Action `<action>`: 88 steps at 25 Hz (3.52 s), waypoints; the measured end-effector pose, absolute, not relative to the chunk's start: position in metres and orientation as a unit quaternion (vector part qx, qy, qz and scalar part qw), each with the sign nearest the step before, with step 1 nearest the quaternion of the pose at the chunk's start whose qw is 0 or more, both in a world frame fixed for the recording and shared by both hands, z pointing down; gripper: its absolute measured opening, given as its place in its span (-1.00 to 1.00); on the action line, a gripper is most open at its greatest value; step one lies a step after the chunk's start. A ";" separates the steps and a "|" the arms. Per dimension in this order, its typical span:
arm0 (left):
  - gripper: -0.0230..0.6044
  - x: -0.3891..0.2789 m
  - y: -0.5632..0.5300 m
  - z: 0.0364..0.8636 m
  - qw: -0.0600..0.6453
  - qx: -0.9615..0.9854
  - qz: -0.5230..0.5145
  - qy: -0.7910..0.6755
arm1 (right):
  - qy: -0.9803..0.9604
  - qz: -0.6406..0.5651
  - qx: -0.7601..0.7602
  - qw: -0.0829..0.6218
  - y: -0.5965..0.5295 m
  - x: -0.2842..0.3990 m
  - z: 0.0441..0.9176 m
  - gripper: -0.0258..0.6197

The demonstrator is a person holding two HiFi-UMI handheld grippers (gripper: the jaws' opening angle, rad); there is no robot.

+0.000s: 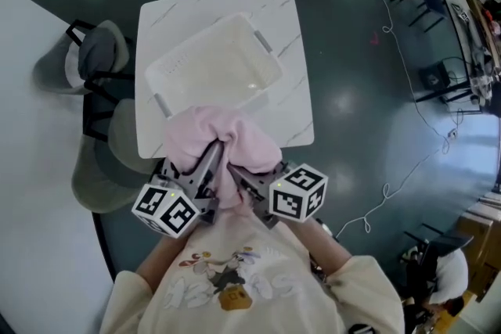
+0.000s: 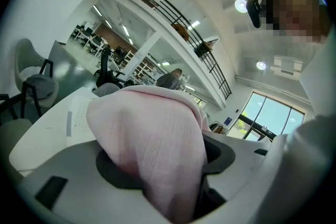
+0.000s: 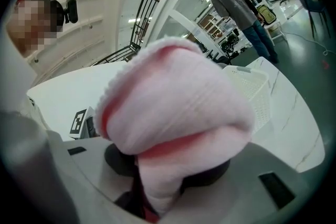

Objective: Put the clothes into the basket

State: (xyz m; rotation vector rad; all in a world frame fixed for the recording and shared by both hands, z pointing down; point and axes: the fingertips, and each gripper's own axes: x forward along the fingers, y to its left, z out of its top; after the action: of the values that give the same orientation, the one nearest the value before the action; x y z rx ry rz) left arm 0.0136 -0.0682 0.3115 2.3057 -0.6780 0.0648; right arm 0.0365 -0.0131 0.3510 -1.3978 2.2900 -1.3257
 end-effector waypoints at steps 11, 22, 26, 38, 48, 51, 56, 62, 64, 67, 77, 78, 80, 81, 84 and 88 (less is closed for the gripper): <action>-0.04 0.016 -0.126 0.280 0.376 0.878 0.012 -0.297 | 0.781 -0.448 -0.434 0.040 -0.073 0.043 0.317 -0.36; -0.04 0.014 -0.177 0.223 0.349 0.874 -0.032 -0.337 | 0.815 -0.411 -0.409 0.014 -0.131 0.047 0.262 -0.36; -0.04 0.014 -0.194 0.208 0.341 0.873 -0.047 -0.346 | 0.824 -0.398 -0.404 0.007 -0.149 0.049 0.247 -0.36; -0.04 0.019 -0.232 0.166 0.304 0.875 -0.084 -0.366 | 0.856 -0.353 -0.378 0.001 -0.194 0.057 0.208 -0.36; -0.04 0.035 -0.266 0.202 0.301 0.867 -0.098 -0.384 | 0.864 -0.349 -0.364 -0.010 -0.229 0.075 0.244 -0.36; -0.04 0.041 -0.274 0.223 0.305 0.865 -0.092 -0.388 | 0.862 -0.357 -0.359 -0.014 -0.237 0.081 0.264 -0.36; -0.04 0.046 -0.283 0.260 0.324 0.855 -0.077 -0.399 | 0.857 -0.381 -0.347 -0.024 -0.244 0.086 0.300 -0.36; -0.04 0.046 -0.293 0.302 0.349 0.841 -0.060 -0.410 | 0.848 -0.408 -0.337 -0.038 -0.253 0.087 0.339 -0.36; -0.04 0.047 -0.296 0.314 0.356 0.837 -0.055 -0.413 | 0.845 -0.416 -0.335 -0.043 -0.256 0.087 0.351 -0.36; -0.04 0.047 -0.300 0.332 0.366 0.831 -0.048 -0.416 | 0.840 -0.429 -0.327 -0.054 -0.259 0.088 0.368 -0.36; -0.04 0.044 -0.311 0.383 0.394 0.818 -0.003 -0.419 | 0.828 -0.468 -0.283 -0.127 -0.269 0.084 0.418 -0.35; -0.04 0.043 -0.310 0.388 0.393 0.818 0.003 -0.420 | 0.827 -0.467 -0.280 -0.139 -0.269 0.083 0.423 -0.35; -0.04 0.043 -0.310 0.398 0.392 0.818 0.017 -0.421 | 0.827 -0.462 -0.276 -0.163 -0.268 0.083 0.433 -0.35; -0.04 0.043 -0.310 0.403 0.392 0.818 0.023 -0.421 | 0.826 -0.460 -0.275 -0.173 -0.268 0.083 0.438 -0.35; -0.04 0.044 -0.309 0.417 0.393 0.818 0.037 -0.419 | 0.824 -0.455 -0.274 -0.196 -0.267 0.084 0.452 -0.35; -0.04 0.047 -0.308 0.433 0.398 0.814 0.053 -0.421 | 0.818 -0.455 -0.277 -0.217 -0.267 0.088 0.468 -0.35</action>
State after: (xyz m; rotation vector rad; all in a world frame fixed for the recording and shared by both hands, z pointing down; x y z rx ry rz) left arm 0.0472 -0.3084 0.4331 2.0611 -1.0650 0.1331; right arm 0.0880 -0.2666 0.4675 -1.0166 2.9978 -1.6688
